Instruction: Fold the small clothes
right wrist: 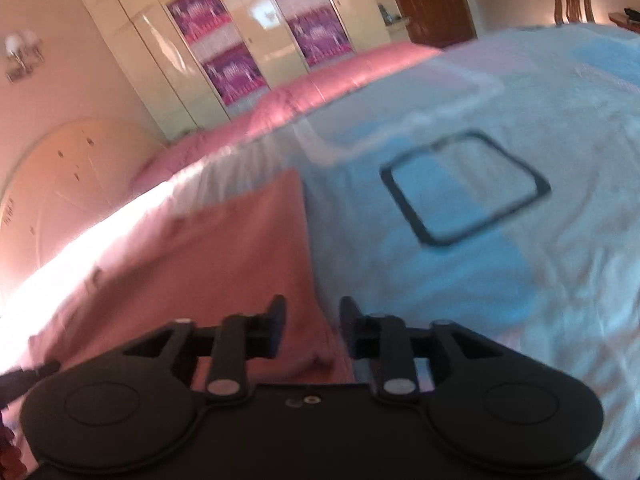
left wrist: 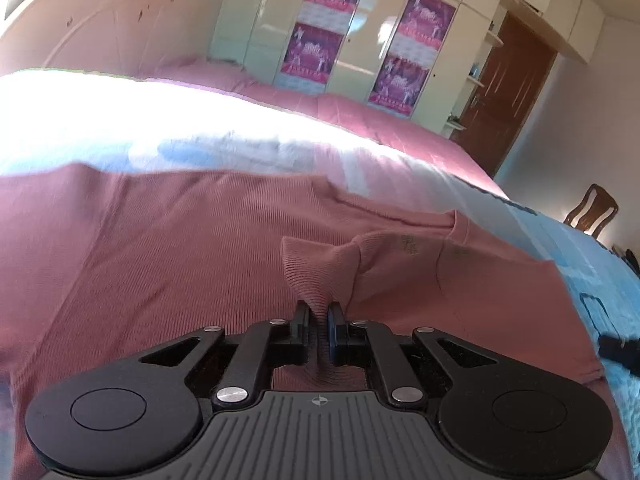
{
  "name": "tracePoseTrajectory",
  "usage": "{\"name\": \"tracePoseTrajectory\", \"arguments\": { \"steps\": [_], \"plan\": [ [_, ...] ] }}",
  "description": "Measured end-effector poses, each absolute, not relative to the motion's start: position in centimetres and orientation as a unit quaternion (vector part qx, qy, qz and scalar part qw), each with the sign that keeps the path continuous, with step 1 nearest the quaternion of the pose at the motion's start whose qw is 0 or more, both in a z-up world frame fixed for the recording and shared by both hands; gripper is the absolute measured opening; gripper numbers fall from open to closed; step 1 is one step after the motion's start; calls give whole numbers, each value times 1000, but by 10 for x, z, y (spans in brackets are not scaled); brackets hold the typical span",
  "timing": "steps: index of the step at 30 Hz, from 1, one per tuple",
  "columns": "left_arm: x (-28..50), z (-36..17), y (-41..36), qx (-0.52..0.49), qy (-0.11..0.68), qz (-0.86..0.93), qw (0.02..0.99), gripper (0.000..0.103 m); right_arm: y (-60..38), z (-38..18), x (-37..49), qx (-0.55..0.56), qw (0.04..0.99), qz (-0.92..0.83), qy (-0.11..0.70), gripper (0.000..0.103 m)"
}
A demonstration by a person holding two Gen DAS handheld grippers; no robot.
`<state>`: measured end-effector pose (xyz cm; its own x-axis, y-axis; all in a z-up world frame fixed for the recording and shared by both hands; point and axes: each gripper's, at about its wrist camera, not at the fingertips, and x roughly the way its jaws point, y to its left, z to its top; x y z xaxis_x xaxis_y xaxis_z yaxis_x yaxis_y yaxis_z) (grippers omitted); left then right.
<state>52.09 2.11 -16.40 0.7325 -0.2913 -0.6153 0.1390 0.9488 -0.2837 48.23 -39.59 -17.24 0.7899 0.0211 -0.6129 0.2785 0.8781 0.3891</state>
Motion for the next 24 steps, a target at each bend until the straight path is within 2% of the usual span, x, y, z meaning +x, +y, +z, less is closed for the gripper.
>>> {"name": "tracePoseTrajectory", "arguments": {
  "steps": [2,6,8,9,10,11,13,17,20,21,22,23,24],
  "plan": [
    [527,-160,24,-112,337,-111,928,52,-406,-168,496,251,917,-60,305,35],
    [554,-161,25,-118,340,-106,927,53,-425,-164,542,268,920,-50,281,34],
    [571,-168,21,-120,366,-112,916,53,-431,-169,565,270,918,-48,287,34],
    [577,-173,18,-113,377,-107,913,53,-434,-174,578,273,913,-45,299,34],
    [577,-174,14,-108,374,-108,915,47,-436,-178,587,274,909,-44,310,34],
    [576,-174,11,-101,369,-113,917,4,-436,-182,594,275,906,-38,320,27],
    [567,-168,13,-120,338,-109,927,5,-431,-189,602,264,905,-15,333,7],
    [551,-170,20,-113,309,-68,942,5,-413,-174,592,188,936,-23,297,5],
    [557,-181,19,-108,331,-64,935,7,-412,-192,600,175,926,-36,333,6],
    [558,-178,17,-97,333,-63,936,12,-414,-191,600,178,925,-37,334,9],
    [558,-175,16,-92,335,-57,936,29,-415,-188,598,176,925,-42,334,26],
    [555,-171,18,-88,332,-43,938,52,-414,-180,593,168,929,-57,324,31],
    [551,-165,20,-84,320,-30,943,61,-413,-173,586,161,935,-63,309,31]
  ]
}}
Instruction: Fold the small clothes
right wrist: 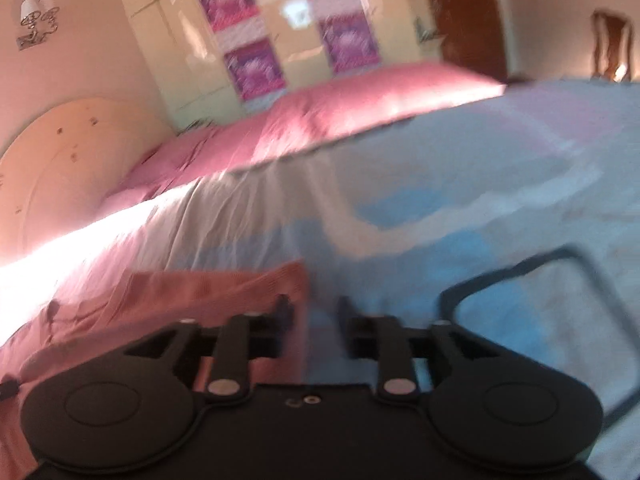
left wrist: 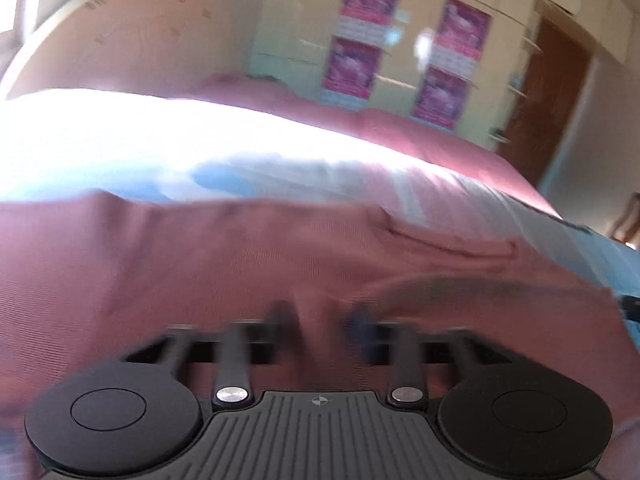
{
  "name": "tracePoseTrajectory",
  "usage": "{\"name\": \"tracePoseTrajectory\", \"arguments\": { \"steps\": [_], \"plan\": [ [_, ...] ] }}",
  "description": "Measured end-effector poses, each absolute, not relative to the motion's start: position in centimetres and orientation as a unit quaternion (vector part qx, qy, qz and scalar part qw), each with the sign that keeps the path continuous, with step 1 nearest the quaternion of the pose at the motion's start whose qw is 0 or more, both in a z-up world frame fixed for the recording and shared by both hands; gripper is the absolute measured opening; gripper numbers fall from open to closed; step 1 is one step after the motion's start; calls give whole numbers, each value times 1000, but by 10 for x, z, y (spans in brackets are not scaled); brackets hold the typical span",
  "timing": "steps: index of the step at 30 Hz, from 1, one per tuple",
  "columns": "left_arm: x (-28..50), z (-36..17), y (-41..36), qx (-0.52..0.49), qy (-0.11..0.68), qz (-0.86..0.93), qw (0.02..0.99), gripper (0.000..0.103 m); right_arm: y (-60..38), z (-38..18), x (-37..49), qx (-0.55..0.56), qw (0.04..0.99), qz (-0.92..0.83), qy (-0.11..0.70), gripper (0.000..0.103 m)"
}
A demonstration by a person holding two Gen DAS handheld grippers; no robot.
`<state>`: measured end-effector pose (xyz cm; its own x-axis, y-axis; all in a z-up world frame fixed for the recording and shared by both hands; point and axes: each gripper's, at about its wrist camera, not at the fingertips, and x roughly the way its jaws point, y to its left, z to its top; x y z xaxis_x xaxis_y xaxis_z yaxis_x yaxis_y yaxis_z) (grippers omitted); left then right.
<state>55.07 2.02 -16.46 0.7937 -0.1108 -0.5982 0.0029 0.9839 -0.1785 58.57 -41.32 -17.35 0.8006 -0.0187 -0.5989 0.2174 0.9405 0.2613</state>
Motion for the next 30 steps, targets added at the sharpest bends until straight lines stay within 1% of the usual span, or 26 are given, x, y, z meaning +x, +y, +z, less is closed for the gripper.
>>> {"name": "tracePoseTrajectory", "arguments": {
  "steps": [1,2,5,8,9,10,12,14,16,18,21,22,23,25,27,28,30],
  "plan": [
    [544,-157,21,-82,301,-26,950,65,-412,-167,580,158,940,-58,298,26],
    [541,-150,17,-80,292,-37,953,65,-411,-163,578,154,943,-52,292,21],
    [548,-146,-16,-44,301,-90,948,65,-392,-159,585,107,947,-34,301,17],
    [569,-164,-46,-6,359,-106,927,66,-381,-172,604,79,936,-42,340,16],
    [570,-168,-50,8,355,-103,929,69,-378,-180,609,68,929,-49,362,16],
    [568,-167,-52,18,352,-105,930,71,-376,-181,605,62,931,-48,357,16],
    [561,-163,-51,28,353,-102,930,71,-374,-177,597,60,928,-45,366,18],
    [546,-154,-49,22,345,-107,932,71,-373,-172,576,63,922,-44,381,29],
    [532,-162,-48,25,361,-121,924,71,-372,-168,552,74,921,-25,381,28],
    [523,-164,-50,49,356,-113,926,71,-364,-178,535,48,924,-16,380,28],
    [513,-147,-56,21,352,-121,928,71,-359,-165,526,59,924,-30,376,26],
    [506,-141,-64,16,342,-127,931,71,-355,-157,522,64,929,-26,363,29],
    [501,-139,-72,13,339,-132,932,71,-348,-152,514,68,933,-18,352,29],
    [497,-149,-91,-2,353,-148,924,71,-335,-154,503,74,932,-2,354,27],
    [495,-165,-104,11,370,-148,917,71,-320,-169,494,70,924,14,377,26],
    [490,-167,-108,28,357,-146,922,73,-314,-173,486,51,929,9,367,26],
    [490,-160,-100,10,361,-149,921,73,-312,-170,476,35,930,5,365,26]
  ]
}}
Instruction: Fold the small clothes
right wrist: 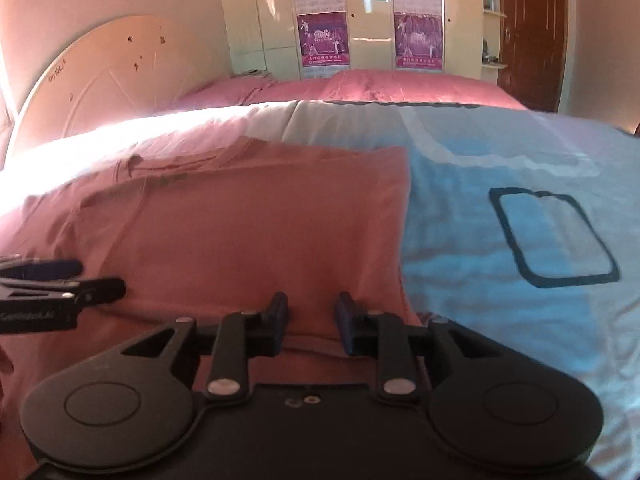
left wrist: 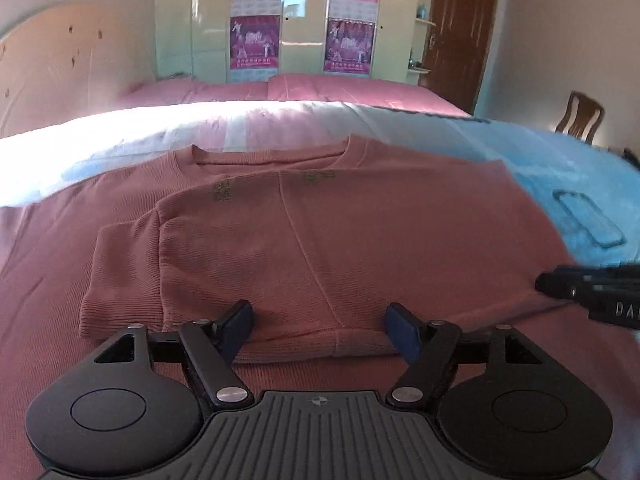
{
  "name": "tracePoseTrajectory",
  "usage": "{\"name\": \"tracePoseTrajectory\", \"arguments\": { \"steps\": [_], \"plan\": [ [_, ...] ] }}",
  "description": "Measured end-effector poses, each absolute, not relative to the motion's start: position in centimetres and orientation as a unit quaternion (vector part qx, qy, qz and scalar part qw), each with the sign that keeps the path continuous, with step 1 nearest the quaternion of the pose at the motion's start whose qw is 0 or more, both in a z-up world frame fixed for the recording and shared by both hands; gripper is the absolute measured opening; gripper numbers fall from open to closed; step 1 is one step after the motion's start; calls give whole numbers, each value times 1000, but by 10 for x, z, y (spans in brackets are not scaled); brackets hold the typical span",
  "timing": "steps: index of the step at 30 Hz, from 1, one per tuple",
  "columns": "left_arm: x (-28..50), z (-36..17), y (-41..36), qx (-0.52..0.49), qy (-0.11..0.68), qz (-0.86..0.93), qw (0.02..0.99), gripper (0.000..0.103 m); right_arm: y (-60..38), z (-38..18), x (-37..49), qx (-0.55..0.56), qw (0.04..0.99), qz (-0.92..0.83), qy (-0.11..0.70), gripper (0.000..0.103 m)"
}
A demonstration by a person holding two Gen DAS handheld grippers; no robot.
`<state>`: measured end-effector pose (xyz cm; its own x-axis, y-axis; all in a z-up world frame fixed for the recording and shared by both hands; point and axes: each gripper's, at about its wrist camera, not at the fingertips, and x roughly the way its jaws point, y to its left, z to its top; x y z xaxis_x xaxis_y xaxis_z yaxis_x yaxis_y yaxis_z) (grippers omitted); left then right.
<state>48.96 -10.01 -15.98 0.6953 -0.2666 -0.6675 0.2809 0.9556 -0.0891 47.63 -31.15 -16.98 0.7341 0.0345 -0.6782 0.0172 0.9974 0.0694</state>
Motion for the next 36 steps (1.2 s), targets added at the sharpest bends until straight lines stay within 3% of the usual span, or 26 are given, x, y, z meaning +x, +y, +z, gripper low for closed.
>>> {"name": "tracePoseTrajectory", "arguments": {
  "steps": [7,13,16,17,19,21,23,26,33,36],
  "plan": [
    [557,-142,-94,5,343,-121,931,73,-319,-150,544,49,943,12,328,17],
    [595,-151,-134,31,370,-123,921,73,-290,-173,618,44,932,57,354,6],
    [598,-155,-98,36,363,-79,928,77,-321,-177,621,31,934,4,355,0],
    [599,-157,-83,24,367,-66,928,86,-340,-178,620,44,934,-31,354,0],
    [600,-161,-59,-18,380,-65,923,86,-378,-177,617,92,929,-62,352,0],
    [590,-154,-66,5,374,-63,925,86,-376,-175,618,81,930,-51,354,3],
    [572,-145,-78,14,357,-80,931,86,-359,-165,611,73,935,-34,344,21],
    [533,-139,-99,29,348,-111,931,86,-328,-157,581,77,937,5,341,32],
    [488,-155,-121,47,371,-143,916,86,-277,-174,519,73,924,39,374,31],
    [474,-150,-93,56,364,-116,923,86,-282,-171,500,42,929,3,368,24]
  ]
}}
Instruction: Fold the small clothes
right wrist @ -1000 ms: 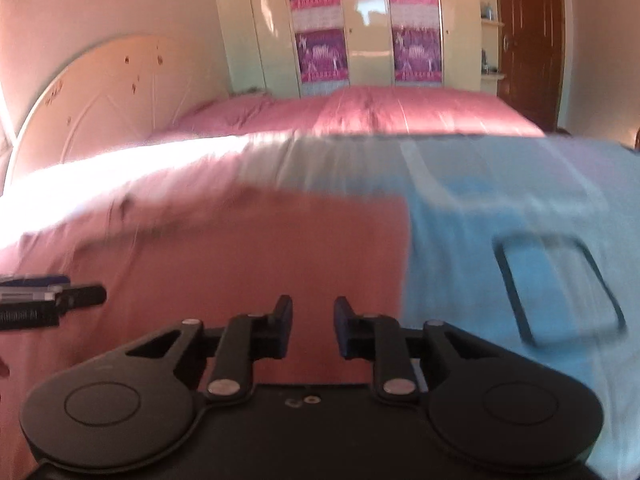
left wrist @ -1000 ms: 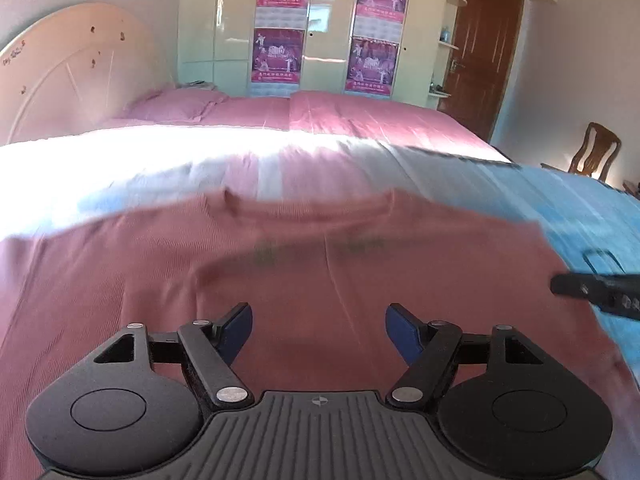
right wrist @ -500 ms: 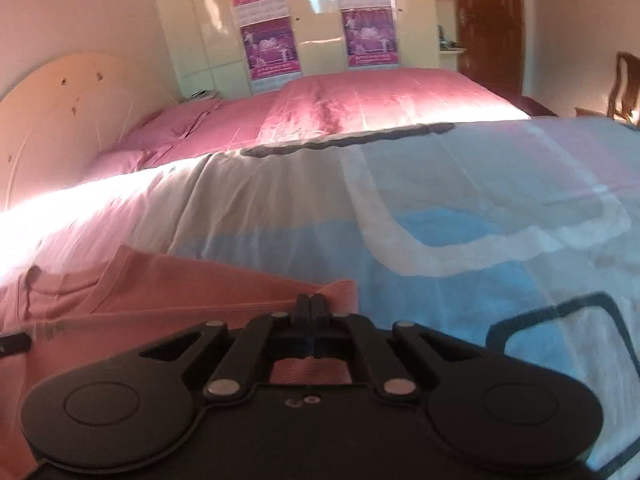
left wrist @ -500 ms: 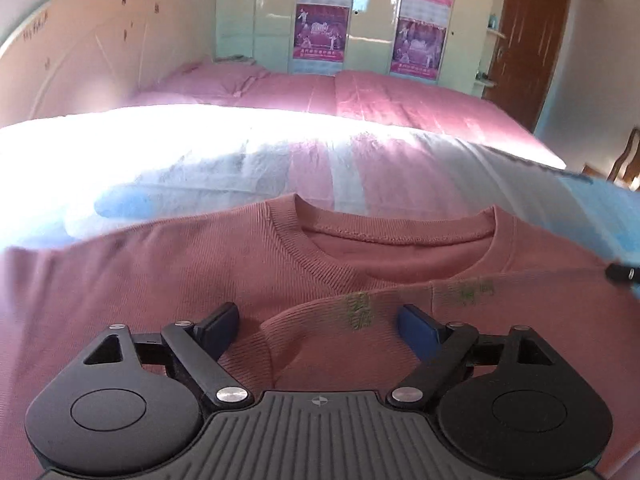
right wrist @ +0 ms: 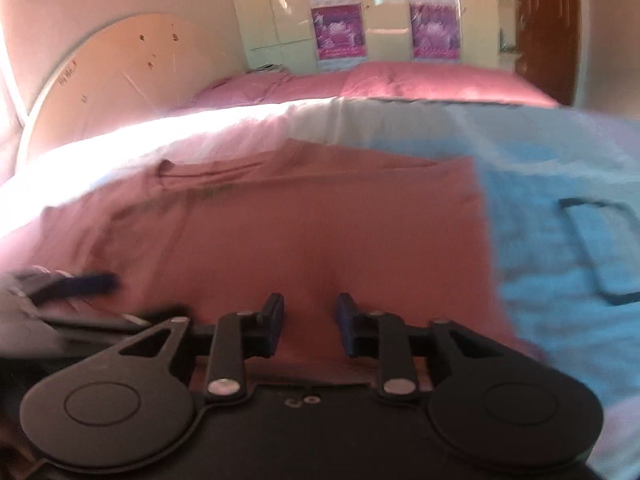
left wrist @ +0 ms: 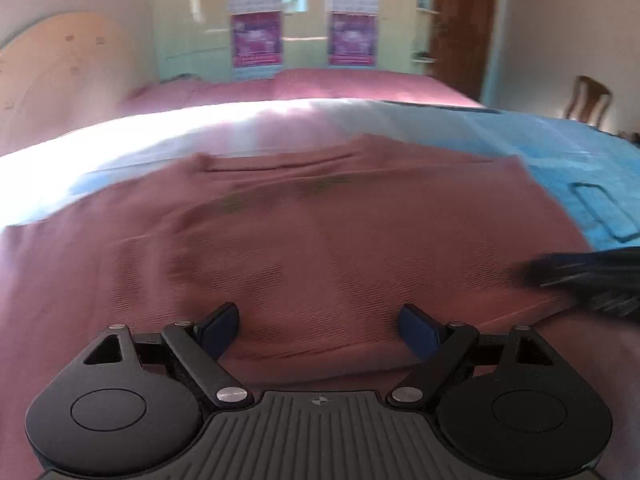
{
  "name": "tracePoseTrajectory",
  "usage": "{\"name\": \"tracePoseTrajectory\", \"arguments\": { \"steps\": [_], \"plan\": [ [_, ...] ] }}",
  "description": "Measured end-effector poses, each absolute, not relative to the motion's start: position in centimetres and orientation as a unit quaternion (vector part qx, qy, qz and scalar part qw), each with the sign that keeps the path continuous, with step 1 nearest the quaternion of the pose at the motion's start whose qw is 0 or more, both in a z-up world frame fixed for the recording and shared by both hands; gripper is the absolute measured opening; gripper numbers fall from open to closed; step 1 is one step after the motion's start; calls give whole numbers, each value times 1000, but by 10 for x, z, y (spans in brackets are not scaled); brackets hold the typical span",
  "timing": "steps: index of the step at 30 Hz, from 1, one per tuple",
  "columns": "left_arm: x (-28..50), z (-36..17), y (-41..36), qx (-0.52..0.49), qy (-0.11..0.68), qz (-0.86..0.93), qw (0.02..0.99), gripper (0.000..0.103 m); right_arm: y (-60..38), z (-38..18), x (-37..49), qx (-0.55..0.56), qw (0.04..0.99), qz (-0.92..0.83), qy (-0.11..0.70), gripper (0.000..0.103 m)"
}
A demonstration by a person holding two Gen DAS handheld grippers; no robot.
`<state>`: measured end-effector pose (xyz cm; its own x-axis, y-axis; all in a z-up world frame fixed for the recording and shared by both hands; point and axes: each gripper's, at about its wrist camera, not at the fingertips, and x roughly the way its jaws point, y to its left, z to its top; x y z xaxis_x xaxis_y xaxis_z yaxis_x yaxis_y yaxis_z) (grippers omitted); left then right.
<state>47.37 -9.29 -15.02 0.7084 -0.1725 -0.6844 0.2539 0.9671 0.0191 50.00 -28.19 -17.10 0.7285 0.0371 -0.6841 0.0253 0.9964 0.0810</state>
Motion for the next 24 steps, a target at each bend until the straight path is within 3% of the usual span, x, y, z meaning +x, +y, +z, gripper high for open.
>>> {"name": "tracePoseTrajectory", "arguments": {
  "steps": [3,6,13,16,24],
  "plan": [
    [466,-148,-67,39,363,-113,924,88,-325,-173,479,64,925,-69,368,18],
    [470,-148,-70,46,374,-101,921,91,-318,-167,479,50,925,-64,372,30],
    [472,-149,-69,41,379,-94,920,92,-319,-171,481,61,924,-62,372,22],
    [475,-151,-73,41,382,-87,919,92,-319,-158,481,78,932,-65,348,29],
    [482,-154,-76,38,387,-78,918,95,-313,-173,492,55,918,-51,389,29]
  ]
}}
